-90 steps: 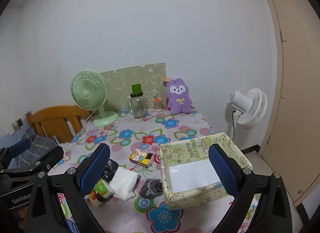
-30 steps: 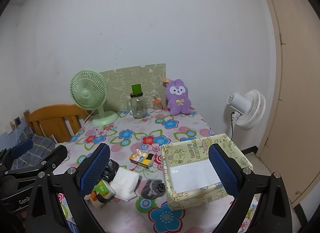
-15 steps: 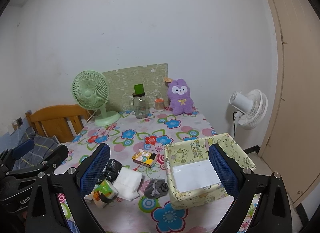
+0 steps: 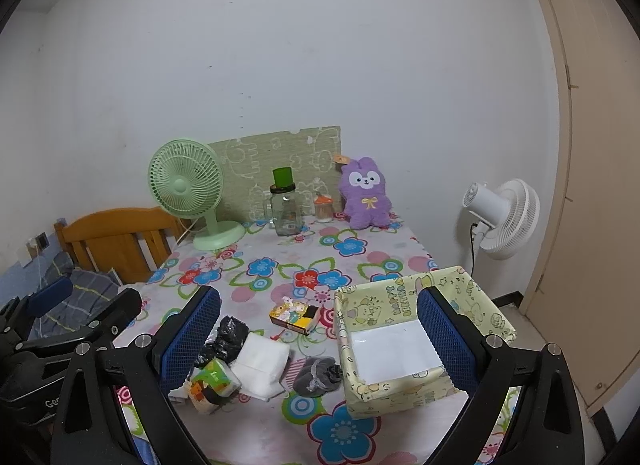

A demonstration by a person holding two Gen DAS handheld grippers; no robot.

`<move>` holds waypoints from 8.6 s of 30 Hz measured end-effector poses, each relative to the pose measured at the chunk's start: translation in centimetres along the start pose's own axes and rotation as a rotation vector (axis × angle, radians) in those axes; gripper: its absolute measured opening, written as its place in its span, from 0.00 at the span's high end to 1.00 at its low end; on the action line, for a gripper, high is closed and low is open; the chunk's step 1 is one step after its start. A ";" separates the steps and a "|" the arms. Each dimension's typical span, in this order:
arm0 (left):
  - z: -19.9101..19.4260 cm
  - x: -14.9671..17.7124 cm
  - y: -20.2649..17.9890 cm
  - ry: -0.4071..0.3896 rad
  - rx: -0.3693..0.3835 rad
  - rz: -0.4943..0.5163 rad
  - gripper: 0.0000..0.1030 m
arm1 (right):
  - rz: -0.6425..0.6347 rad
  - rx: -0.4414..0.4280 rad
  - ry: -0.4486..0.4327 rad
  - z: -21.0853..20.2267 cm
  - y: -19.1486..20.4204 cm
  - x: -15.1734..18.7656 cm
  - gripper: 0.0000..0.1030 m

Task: Organize soft objects
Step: 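Reach the right gripper to the grey sock and close on it, then lift the grey sock with the right gripper while the left gripper grasps the green tissue pack, then carry the sock and tissue pack over the yellow-green box with both grippers, then open both grippers to drop the sock and tissue pack into the box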

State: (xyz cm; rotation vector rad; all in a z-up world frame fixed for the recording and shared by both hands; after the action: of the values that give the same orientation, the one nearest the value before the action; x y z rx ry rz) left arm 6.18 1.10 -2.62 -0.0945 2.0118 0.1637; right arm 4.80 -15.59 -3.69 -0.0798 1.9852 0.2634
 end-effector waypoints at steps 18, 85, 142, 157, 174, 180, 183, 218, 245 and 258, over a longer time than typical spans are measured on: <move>1.8 1.5 0.9 0.007 -0.001 0.019 0.04 | -0.006 -0.012 0.026 2.0 1.0 0.1 0.03; 13.2 14.5 -3.2 0.268 0.095 0.126 0.50 | 0.142 0.160 0.338 16.9 -0.5 14.7 0.42; 11.4 13.1 -3.0 0.269 0.100 0.121 0.52 | 0.121 0.150 0.267 13.7 0.6 12.5 0.53; 9.7 8.2 -3.6 0.187 0.099 0.095 0.52 | 0.097 0.116 0.196 11.7 1.1 7.9 0.53; 7.8 4.1 -5.7 0.116 0.118 0.071 0.52 | 0.039 0.057 0.149 9.6 0.3 3.4 0.53; 7.6 3.2 -7.7 0.093 0.142 0.080 0.52 | 0.030 0.060 0.128 9.1 -1.3 2.3 0.53; 7.6 3.0 -8.7 0.092 0.160 0.083 0.52 | 0.027 0.064 0.120 9.0 -2.3 1.8 0.53; 8.3 2.3 -22.8 0.087 0.344 0.226 0.52 | 0.053 0.137 0.118 8.6 -14.6 0.6 0.53; 12.1 5.2 -27.1 0.257 0.393 0.310 0.15 | 0.135 0.138 0.275 13.2 -19.4 3.4 0.48; 10.1 4.0 -25.6 0.210 0.382 0.293 0.09 | 0.105 0.164 0.230 11.1 -18.0 2.1 0.17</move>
State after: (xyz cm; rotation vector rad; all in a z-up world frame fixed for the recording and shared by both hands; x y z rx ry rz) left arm 17.04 -22.53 -12.41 0.4435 2.2232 -0.0501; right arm 17.02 -30.55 -12.69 0.1046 2.2355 0.1634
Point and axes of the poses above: each gripper's, at about its wrist camera, not at the fingertips, and z roughly the way its jaws point, y to its left, x to its underside, the point moved 6 cm from there along z, roughly the way its jaws point, and after that the axes turned 9 degrees about -x, right-handed, at the moved point
